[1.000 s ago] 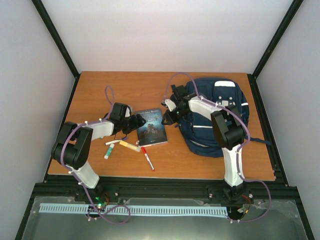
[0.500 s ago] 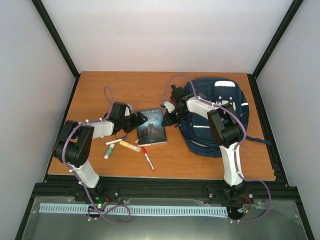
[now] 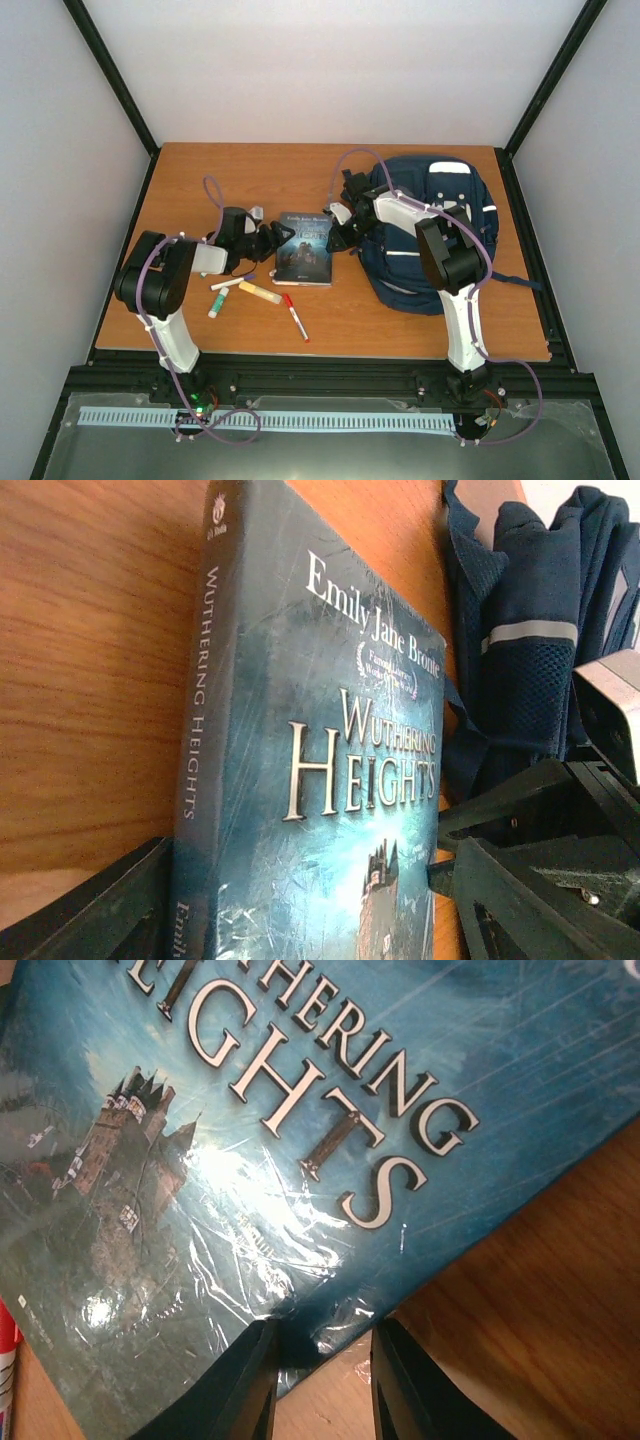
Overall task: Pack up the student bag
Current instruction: Pick up the book from the center of the board.
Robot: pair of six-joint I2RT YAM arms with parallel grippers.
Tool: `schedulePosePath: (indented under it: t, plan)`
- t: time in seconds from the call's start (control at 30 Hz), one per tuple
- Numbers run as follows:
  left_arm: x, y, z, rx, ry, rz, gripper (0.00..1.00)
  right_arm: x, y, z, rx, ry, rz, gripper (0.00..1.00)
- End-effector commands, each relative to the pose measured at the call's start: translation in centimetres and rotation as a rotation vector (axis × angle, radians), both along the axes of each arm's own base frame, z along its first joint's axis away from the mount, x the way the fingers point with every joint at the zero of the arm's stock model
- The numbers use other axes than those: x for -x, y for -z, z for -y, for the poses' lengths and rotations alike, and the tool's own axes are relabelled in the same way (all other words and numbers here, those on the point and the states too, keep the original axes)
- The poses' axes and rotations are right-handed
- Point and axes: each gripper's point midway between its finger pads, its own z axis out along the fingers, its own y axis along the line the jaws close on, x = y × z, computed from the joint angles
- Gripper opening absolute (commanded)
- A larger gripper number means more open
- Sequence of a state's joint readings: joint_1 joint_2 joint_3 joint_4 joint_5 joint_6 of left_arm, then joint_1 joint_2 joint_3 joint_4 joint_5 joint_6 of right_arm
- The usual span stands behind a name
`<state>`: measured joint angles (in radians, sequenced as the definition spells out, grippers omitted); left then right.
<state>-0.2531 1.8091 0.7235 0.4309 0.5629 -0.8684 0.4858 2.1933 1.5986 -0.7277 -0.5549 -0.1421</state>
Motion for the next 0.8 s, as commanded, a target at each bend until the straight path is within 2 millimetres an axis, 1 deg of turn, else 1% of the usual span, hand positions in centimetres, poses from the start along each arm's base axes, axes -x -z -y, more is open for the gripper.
schedulePosePath:
  t: [0.0,0.13,0.27,0.4,0.53,0.77]
  plan:
    - [3.9,-2.6,4.2,0.166,0.216,-0.062,0.75,1.9,6.4,1.7,0.174,-0.025,-0.054,0.26]
    - [4.2,-5.0,4.1,0.162,0.226,-0.039,0.71,1.8,6.0,1.5,0.161,-0.026,-0.047,0.29]
    - [4.8,-6.3,3.8,0.144,0.222,-0.042,0.68,1.7,5.3,1.3,0.148,-0.026,-0.037,0.3]
    - [5.2,-6.4,3.6,0.141,0.217,-0.07,0.65,1.7,5.0,1.2,0.142,-0.029,-0.031,0.32]
    - [5.2,-6.2,3.6,0.147,0.207,-0.089,0.59,1.8,4.8,1.2,0.138,-0.031,-0.033,0.33]
    - [5.1,-6.5,3.6,0.152,0.185,-0.108,0.5,1.8,4.8,1.2,0.137,-0.033,-0.032,0.34]
